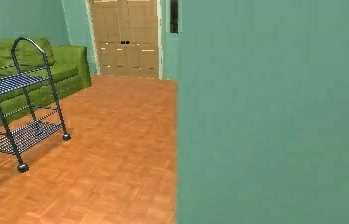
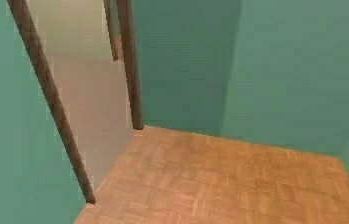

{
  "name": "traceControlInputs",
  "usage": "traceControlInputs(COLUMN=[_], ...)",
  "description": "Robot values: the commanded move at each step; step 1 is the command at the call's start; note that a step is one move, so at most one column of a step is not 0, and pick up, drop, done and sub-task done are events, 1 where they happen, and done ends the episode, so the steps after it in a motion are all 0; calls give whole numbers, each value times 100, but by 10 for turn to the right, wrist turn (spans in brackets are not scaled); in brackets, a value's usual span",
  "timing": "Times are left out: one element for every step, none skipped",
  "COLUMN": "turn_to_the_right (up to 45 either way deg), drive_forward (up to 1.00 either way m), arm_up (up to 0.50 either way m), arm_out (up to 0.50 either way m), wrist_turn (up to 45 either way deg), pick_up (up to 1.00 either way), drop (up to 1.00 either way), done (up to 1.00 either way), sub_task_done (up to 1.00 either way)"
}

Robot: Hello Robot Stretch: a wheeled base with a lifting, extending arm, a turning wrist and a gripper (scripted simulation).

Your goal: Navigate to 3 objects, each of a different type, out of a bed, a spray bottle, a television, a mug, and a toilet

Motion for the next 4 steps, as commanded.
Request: traceControlInputs(turn_to_the_right=[-270,0,-450,-30], drive_forward=[0,85,0,0], arm_up=[0,0,0,0], arm_out=[0,0,0,0], wrist_turn=[0,0,0,0], pick_up=[0,0,0,0], drop=[0,0,0,0], done=[0,0,0,0], sub_task_done=[0,0,0,0])
